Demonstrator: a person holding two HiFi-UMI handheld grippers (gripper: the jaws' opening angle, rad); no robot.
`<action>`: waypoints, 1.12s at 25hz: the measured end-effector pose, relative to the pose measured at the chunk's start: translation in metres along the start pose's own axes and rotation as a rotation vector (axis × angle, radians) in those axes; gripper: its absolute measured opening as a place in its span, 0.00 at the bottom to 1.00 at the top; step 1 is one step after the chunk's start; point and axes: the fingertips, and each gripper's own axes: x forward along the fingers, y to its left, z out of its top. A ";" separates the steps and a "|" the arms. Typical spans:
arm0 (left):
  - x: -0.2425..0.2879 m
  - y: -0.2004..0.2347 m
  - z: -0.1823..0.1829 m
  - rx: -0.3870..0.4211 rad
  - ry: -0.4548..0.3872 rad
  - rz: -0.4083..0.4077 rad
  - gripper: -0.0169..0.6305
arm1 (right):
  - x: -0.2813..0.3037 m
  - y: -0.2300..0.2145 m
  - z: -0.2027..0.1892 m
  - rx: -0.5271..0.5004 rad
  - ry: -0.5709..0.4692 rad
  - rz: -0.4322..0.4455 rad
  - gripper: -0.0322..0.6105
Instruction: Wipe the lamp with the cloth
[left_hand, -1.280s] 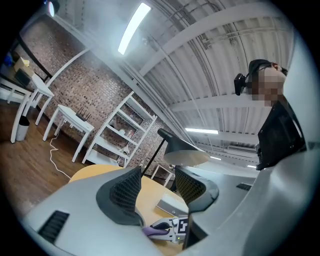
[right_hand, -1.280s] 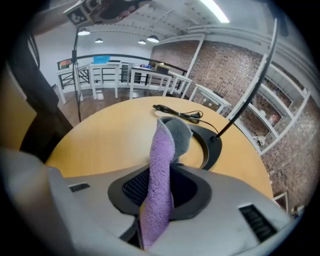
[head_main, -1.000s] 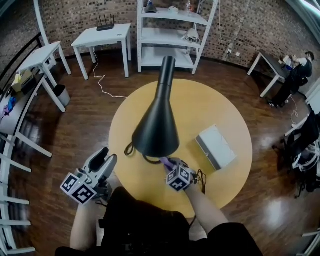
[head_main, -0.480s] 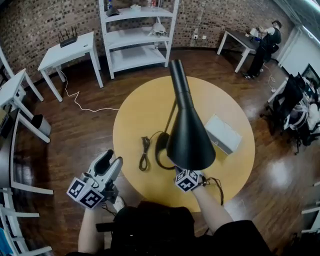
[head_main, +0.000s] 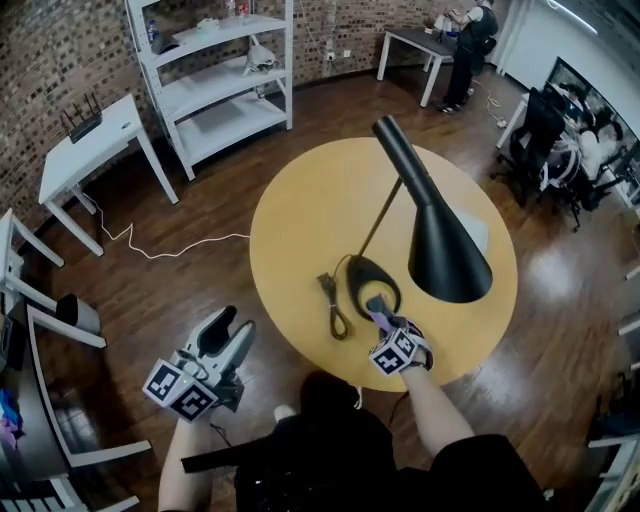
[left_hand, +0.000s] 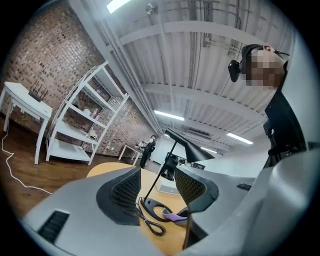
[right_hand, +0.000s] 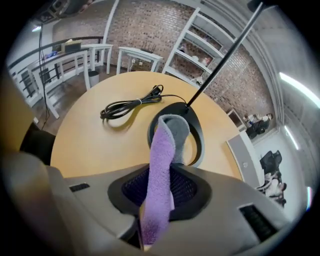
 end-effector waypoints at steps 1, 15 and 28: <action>0.002 0.005 0.003 -0.002 0.000 -0.010 0.35 | -0.002 0.005 0.000 0.018 0.006 0.002 0.20; 0.120 0.057 0.012 -0.038 0.145 -0.344 0.35 | -0.004 0.020 0.007 0.231 0.143 0.040 0.20; 0.217 0.061 -0.032 -0.082 0.343 -0.611 0.35 | -0.012 -0.002 0.031 0.613 0.135 -0.035 0.20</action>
